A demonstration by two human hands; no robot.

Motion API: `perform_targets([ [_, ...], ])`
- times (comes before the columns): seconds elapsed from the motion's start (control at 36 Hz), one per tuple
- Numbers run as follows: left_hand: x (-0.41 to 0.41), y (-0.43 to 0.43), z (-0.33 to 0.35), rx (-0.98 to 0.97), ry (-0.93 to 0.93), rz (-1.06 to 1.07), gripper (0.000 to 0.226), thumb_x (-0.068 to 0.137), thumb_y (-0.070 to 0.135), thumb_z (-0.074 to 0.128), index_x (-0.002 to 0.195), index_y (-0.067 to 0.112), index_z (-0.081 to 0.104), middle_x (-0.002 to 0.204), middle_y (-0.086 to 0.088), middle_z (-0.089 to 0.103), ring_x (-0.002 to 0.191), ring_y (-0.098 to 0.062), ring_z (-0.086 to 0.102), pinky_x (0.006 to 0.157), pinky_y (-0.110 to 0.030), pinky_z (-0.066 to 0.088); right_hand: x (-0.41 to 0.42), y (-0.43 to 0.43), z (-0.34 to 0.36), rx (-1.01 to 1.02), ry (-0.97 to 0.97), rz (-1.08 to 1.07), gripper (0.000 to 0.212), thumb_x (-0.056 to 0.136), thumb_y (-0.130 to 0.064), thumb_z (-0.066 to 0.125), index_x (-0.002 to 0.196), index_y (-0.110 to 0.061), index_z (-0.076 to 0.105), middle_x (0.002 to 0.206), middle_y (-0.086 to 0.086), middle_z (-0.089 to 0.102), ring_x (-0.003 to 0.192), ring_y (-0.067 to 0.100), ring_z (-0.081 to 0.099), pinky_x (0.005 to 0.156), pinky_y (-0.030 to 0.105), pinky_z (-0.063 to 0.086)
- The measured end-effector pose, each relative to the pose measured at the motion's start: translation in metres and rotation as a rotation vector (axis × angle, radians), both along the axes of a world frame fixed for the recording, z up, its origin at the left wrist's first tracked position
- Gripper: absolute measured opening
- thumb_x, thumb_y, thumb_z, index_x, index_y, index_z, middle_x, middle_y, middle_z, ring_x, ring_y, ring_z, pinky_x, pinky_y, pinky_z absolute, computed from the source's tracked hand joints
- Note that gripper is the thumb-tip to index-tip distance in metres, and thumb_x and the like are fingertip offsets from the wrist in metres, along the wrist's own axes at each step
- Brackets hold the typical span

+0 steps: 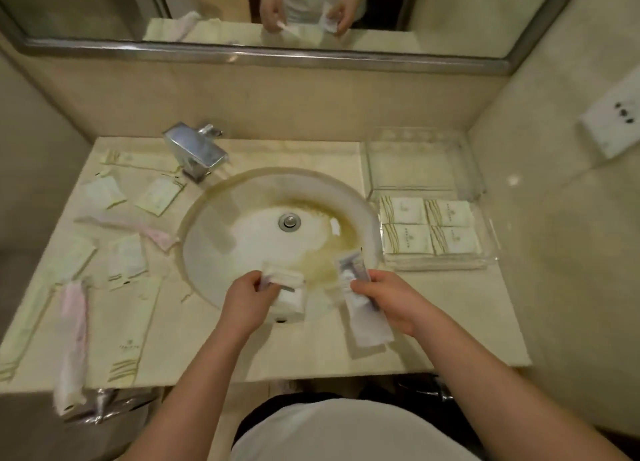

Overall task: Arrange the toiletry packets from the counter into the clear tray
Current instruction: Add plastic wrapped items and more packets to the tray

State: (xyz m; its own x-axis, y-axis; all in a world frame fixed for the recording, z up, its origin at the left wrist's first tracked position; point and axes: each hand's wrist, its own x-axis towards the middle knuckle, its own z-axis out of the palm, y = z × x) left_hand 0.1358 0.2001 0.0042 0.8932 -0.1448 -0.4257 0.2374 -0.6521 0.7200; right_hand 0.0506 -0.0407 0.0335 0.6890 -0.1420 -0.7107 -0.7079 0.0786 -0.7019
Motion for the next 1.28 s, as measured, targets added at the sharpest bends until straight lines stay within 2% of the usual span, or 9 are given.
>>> perform_targets([
  [0.17,0.015,-0.067,0.023,-0.217,0.139,-0.05,0.036,0.067,0.028,0.067,0.087,-0.001,0.066,0.072,-0.013,0.062,0.066,-0.02,0.053,0.062,-0.033,0.041,-0.021,-0.038,0.01,-0.034,0.006,-0.219,0.015,0.092,-0.015,0.061,0.1,-0.014,0.074,0.101,0.016,0.075,0.092,0.029,0.067,0.087,0.043,0.048],
  [0.31,0.027,-0.163,0.037,-0.304,0.183,-0.115,0.012,0.08,0.011,0.071,0.088,0.003,0.066,0.08,-0.009,0.066,0.07,-0.02,0.061,0.063,-0.033,0.047,-0.041,-0.093,0.014,-0.082,-0.003,-0.453,0.017,0.091,-0.009,0.06,0.103,-0.011,0.072,0.097,0.014,0.076,0.088,0.029,0.07,0.087,0.046,0.054],
  [0.42,0.033,-0.234,0.037,-0.274,0.181,-0.129,0.014,0.073,0.012,0.072,0.072,0.013,0.058,0.072,-0.005,0.064,0.066,-0.022,0.062,0.066,-0.038,0.053,-0.043,-0.141,0.015,-0.318,0.019,-0.559,0.027,0.086,-0.016,0.067,0.113,-0.011,0.066,0.101,0.009,0.073,0.089,0.028,0.07,0.079,0.04,0.054],
  [0.5,0.033,-0.271,0.025,-0.224,0.208,-0.132,0.015,0.074,0.015,0.071,0.074,0.015,0.056,0.075,-0.006,0.067,0.072,-0.026,0.067,0.071,-0.042,0.057,-0.031,-0.172,0.016,-0.431,0.02,-0.58,0.044,0.082,-0.019,0.071,0.123,-0.015,0.057,0.111,0.006,0.069,0.096,0.026,0.068,0.088,0.043,0.055],
  [0.72,0.018,-0.318,0.0,-0.197,0.327,-0.093,0.012,0.075,0.009,0.066,0.084,0.004,0.059,0.083,-0.02,0.069,0.073,-0.035,0.07,0.067,-0.053,0.059,0.022,-0.231,0.018,-0.609,-0.041,-0.406,0.043,0.08,-0.01,0.075,0.118,-0.014,0.057,0.099,0.006,0.063,0.09,0.023,0.063,0.083,0.031,0.048],
  [0.83,0.009,-0.323,-0.005,-0.1,0.287,-0.149,0.013,0.068,0.014,0.065,0.074,0.011,0.054,0.079,-0.015,0.066,0.072,-0.031,0.066,0.063,-0.045,0.055,0.046,-0.245,0.015,-0.684,-0.067,-0.198,0.037,0.079,-0.01,0.075,0.112,-0.015,0.057,0.1,0.007,0.064,0.089,0.023,0.062,0.086,0.035,0.051],
  [0.94,0.004,-0.32,0.003,0.037,0.13,-0.283,0.02,0.076,0.022,0.068,0.087,0.009,0.058,0.082,-0.004,0.06,0.077,-0.024,0.058,0.061,-0.03,0.038,0.069,-0.247,0.017,-0.743,-0.093,0.086,0.03,0.081,-0.01,0.071,0.107,-0.017,0.06,0.092,0.0,0.062,0.089,0.021,0.061,0.079,0.029,0.048],
  [1.08,0.0,-0.309,-0.001,0.166,0.046,-0.366,0.027,0.079,0.027,0.069,0.097,0.011,0.056,0.089,-0.003,0.062,0.082,-0.024,0.059,0.062,-0.031,0.039,0.093,-0.24,0.006,-0.831,-0.076,0.406,0.026,0.086,-0.009,0.06,0.109,-0.021,0.06,0.113,0.006,0.065,0.099,0.024,0.06,0.085,0.033,0.05],
  [1.28,-0.005,-0.295,-0.001,0.179,0.037,-0.314,0.021,0.079,0.02,0.068,0.095,0.016,0.055,0.087,0.001,0.061,0.079,-0.021,0.056,0.062,-0.03,0.04,0.102,-0.229,-0.005,-0.86,-0.076,0.476,0.032,0.089,-0.008,0.051,0.115,-0.024,0.057,0.116,0.005,0.064,0.098,0.025,0.06,0.08,0.034,0.049],
])
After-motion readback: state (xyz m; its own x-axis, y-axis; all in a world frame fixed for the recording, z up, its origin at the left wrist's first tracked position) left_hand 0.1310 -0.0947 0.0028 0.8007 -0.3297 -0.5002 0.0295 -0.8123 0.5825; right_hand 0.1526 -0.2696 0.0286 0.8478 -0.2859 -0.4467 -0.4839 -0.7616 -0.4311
